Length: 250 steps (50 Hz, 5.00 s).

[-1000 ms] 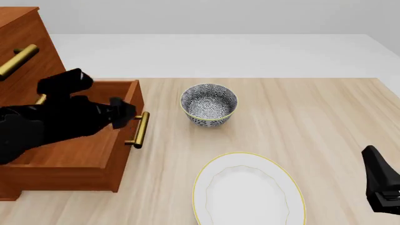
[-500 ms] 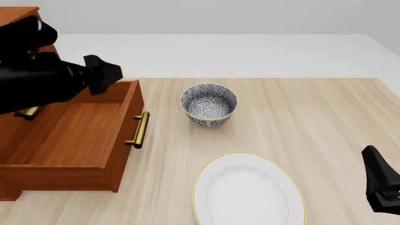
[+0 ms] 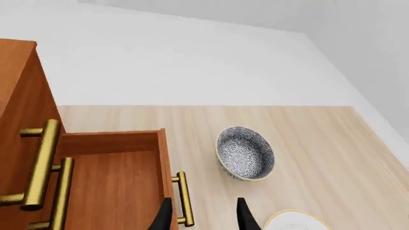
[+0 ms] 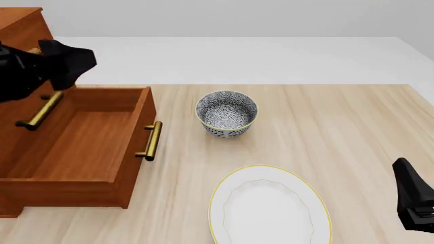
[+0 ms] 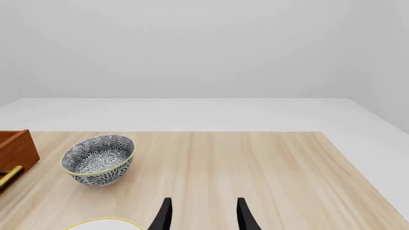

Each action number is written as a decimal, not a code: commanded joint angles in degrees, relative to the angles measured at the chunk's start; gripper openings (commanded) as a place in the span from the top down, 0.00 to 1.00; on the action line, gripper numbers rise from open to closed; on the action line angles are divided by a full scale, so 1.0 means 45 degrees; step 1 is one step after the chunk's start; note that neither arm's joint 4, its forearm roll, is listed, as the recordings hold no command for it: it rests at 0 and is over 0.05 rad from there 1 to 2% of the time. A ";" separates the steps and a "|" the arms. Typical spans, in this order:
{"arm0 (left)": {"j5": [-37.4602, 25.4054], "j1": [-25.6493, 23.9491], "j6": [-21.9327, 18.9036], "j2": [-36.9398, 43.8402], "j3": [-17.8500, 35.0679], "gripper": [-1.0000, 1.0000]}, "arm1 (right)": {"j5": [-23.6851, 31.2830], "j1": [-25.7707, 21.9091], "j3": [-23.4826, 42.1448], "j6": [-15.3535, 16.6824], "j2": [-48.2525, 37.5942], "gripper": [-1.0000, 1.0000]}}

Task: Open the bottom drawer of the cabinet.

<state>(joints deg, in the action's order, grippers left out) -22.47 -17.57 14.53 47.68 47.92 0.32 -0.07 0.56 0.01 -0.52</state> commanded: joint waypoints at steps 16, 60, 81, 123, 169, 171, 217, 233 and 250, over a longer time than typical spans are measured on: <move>-0.1166 0.2078 -0.0159 -0.2794 -0.0653 0.00 | 0.0000 0.0001 0.0000 -0.0001 -0.0001 0.00; -0.4017 0.4755 0.0039 -0.5300 -0.1960 0.00 | -0.0001 -0.0001 -0.0001 -0.0001 -0.0007 0.00; -0.5758 0.6093 -0.0570 -0.4825 -0.1174 0.00 | -0.0006 -0.0004 -0.0002 0.0002 -0.0030 0.00; -1.0383 0.7655 -0.2922 -0.4854 0.2458 0.00 | 0.0000 -0.0001 0.0000 0.0000 0.0000 0.00; -1.0540 0.7103 -0.5521 -0.3934 0.4725 0.00 | 0.0000 -0.0001 0.0000 0.0000 0.0000 0.00; -1.0540 0.7147 -0.5369 -0.3873 0.5214 0.00 | 0.0000 -0.0001 0.0000 0.0000 0.0000 0.00; -1.0540 0.5035 -0.4429 -0.4171 0.8684 0.00 | 0.0000 -0.0001 0.0000 0.0000 0.0000 0.00; -1.0540 0.4654 -0.3873 -0.4667 0.8271 0.00 | 0.0000 -0.0001 0.0000 0.0000 0.0000 0.00; -1.0540 0.2930 -0.3457 -0.4133 0.9941 0.00 | 0.0000 -0.0001 0.0000 0.0000 0.0000 0.00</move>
<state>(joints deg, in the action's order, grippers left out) -69.90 -0.70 -2.19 28.25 89.02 0.32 -0.08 0.56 0.01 -0.51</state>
